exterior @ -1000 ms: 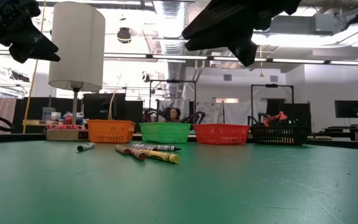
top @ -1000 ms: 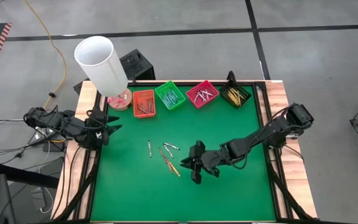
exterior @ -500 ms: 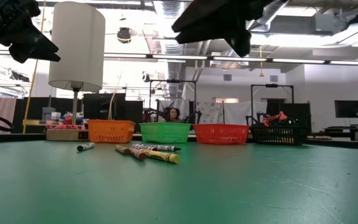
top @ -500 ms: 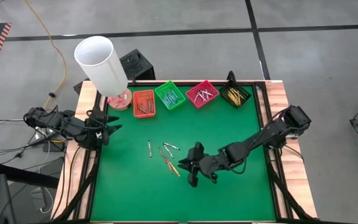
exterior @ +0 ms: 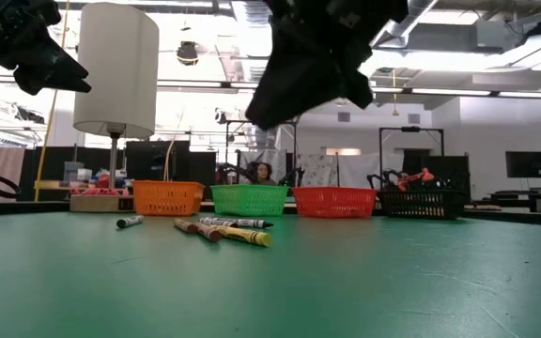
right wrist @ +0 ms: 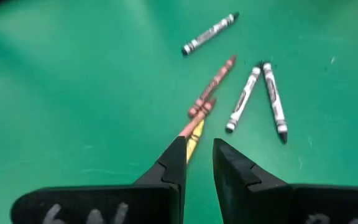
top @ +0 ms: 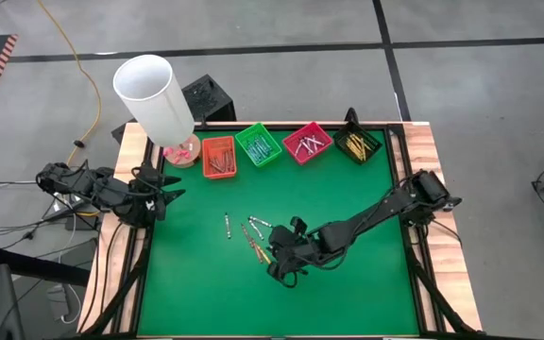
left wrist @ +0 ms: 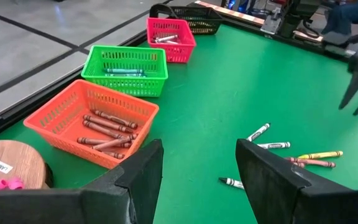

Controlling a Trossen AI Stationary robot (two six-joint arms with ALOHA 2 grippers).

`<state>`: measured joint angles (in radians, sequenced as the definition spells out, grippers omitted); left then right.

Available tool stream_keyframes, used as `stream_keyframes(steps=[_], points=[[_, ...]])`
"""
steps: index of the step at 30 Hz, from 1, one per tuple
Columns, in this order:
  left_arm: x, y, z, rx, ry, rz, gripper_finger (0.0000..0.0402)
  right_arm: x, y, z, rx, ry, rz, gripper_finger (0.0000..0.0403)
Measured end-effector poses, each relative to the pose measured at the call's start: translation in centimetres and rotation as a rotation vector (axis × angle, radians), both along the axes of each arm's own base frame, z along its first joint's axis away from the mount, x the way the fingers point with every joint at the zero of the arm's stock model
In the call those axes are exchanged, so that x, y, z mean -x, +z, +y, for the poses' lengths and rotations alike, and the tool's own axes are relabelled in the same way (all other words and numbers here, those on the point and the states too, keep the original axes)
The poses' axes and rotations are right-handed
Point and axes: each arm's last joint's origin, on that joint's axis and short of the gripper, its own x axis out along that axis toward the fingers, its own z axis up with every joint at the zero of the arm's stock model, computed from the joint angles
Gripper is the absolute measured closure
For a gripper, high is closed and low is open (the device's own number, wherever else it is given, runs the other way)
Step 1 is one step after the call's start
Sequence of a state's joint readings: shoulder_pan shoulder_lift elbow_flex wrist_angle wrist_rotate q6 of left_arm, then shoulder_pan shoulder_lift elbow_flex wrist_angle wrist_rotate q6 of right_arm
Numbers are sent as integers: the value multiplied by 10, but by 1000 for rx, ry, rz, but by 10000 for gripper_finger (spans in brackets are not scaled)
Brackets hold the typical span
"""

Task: Sort crayons
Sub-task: Put the yellow/green crayon into the black bin

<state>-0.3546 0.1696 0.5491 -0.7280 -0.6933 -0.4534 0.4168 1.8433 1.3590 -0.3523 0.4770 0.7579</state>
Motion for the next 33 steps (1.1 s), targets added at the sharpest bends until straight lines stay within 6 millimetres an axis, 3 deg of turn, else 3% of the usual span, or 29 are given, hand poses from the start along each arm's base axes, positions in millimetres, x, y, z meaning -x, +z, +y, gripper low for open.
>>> stream_keyframes(steps=[5,20,27,33], points=[[0,0,0,0,0,0,210,-2,2,1,-9,-17,19,327],[0,0,0,0,0,0,210,-12,-5,-31,-8,-72,87,327],[0,0,0,0,0,0,210,-31,-42,-13,-27,10,209,327],[0,0,0,0,0,0,210,-50,-47,5,18,43,299,327]])
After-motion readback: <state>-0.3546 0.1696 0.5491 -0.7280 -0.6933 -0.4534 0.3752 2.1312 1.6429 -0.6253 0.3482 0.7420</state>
